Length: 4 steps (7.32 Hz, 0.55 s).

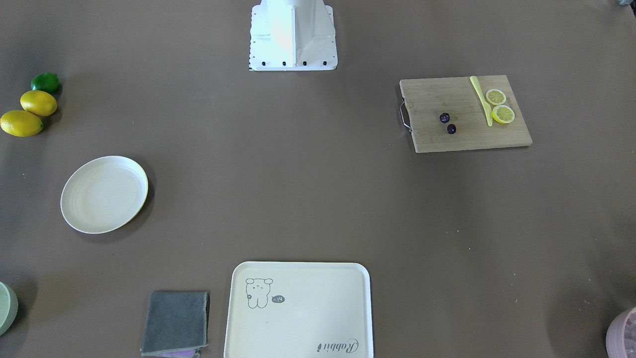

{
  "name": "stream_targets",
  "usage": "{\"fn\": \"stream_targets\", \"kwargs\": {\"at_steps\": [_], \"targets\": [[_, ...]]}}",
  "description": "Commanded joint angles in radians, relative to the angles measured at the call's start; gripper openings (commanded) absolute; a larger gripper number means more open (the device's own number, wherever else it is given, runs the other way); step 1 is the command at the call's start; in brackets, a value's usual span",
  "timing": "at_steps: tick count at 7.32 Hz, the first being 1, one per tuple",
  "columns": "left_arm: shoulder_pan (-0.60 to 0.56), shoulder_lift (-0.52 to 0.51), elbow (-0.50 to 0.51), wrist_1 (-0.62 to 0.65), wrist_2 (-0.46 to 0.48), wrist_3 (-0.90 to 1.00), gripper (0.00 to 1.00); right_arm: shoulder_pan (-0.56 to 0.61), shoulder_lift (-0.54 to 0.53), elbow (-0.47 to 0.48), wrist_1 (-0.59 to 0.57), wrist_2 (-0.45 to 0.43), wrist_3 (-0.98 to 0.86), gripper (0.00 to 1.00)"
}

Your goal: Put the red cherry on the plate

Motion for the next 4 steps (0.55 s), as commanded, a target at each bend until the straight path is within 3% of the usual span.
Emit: {"fn": "stream_targets", "kwargs": {"at_steps": [1, 3, 4], "targets": [[0.069, -0.001, 0.005, -0.070, -0.010, -0.068, 0.98, -0.068, 0.004, -0.012, 0.172, 0.024, 0.343, 0.99], [0.153, 0.006, 0.014, -0.186, -0.008, -0.233, 0.98, -0.282, 0.010, -0.030, 0.307, -0.198, 0.628, 0.99], [0.161, 0.008, 0.022, -0.222, -0.008, -0.261, 0.98, -0.332, 0.010, -0.096, 0.390, -0.228, 0.665, 0.98]]}}
